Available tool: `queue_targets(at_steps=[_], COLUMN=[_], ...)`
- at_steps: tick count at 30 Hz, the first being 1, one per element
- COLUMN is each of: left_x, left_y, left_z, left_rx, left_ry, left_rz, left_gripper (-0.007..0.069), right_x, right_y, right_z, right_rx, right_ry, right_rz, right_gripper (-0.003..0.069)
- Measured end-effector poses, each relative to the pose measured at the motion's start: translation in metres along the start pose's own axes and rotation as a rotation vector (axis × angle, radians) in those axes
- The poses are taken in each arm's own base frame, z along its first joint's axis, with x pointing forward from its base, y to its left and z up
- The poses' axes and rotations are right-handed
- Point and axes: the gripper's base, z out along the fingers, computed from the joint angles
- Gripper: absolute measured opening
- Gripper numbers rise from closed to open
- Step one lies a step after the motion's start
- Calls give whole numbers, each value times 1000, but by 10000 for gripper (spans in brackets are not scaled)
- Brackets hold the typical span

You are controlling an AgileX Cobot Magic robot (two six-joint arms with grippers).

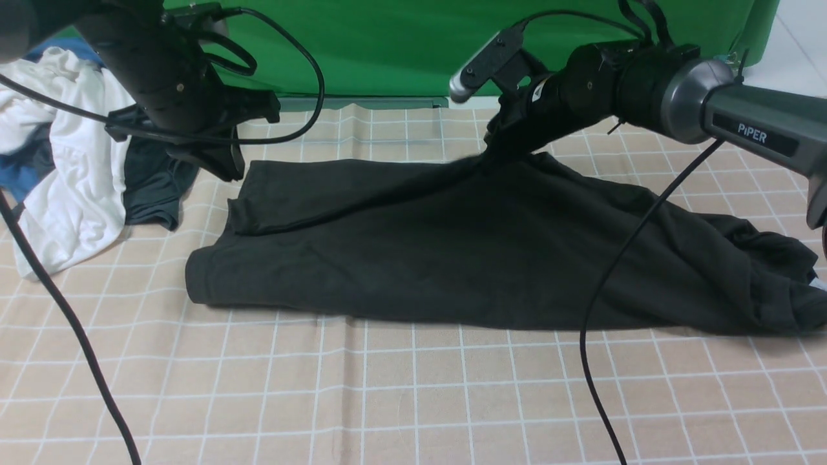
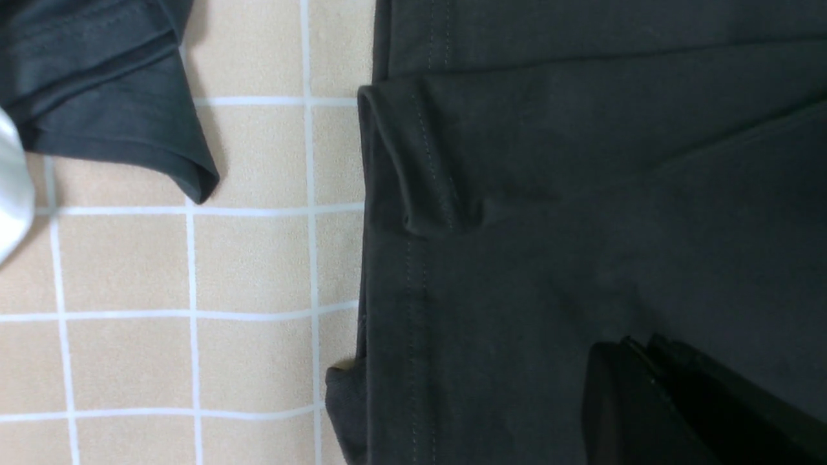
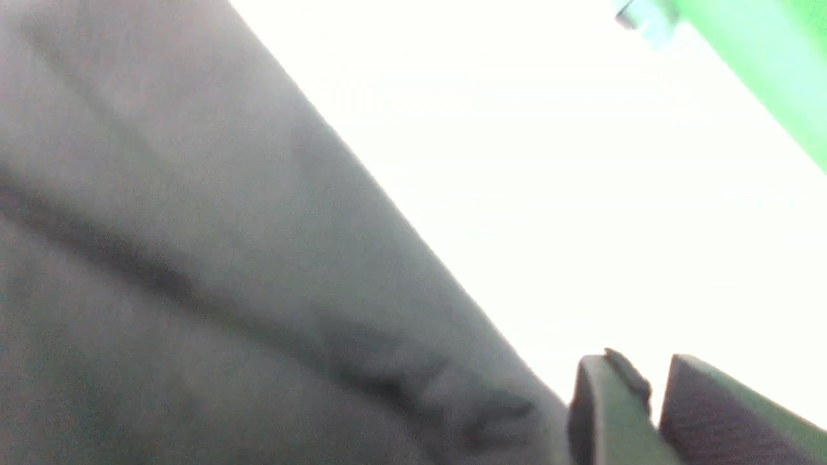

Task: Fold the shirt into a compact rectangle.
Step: 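Pull the folded dark garment lengthwise by its ends to straighten it flat on the table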

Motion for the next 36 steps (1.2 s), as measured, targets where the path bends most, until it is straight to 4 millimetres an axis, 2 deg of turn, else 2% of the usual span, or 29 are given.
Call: queue_targets(at_steps=[3,6,9,11,12,13,15,17,19,21,22,27,36], left_x=[1,3,5,7,8,8,7,5,5,5,4,0,-24], left_y=[-3,-14,-26,-45,-50,-58,-65,-67,-66,-64,-64,-58,-48], left_z=[0,2,3,9,13,21,37,62,78,98,98,129,142], left_rx=[8,14,23,36,40,45,47,49,44,37,38,-7,-34], left_ry=[10,17,15,11,11,16,21,36,55,75,73,43,-196], left_rz=[7,38,73,115,127,144,159,159,158,167,167,183,156], left_gripper=[19,19,19,19,19,19,19,19,19,19,19,19,19], right_x=[-2,-5,-13,-25,-27,-32,-37,-39,-41,-40,-40,-39,-35], right_y=[-1,-2,-5,-12,-14,-18,-24,-30,-34,-36,-36,-37,-34], right_z=[-2,-10,-26,-56,-64,-82,-99,-118,-127,-132,-132,-134,-135], right_rx=[9,-2,-9,-16,-16,-17,-14,-10,-6,-4,-5,-10,-41], right_ry=[-15,1,10,17,18,22,23,27,28,33,34,47,94], right_rz=[8,32,71,97,100,107,112,119,123,127,127,135,144], right_gripper=[295,322,284,149,116,64,43,38,38,38,38,38,38])
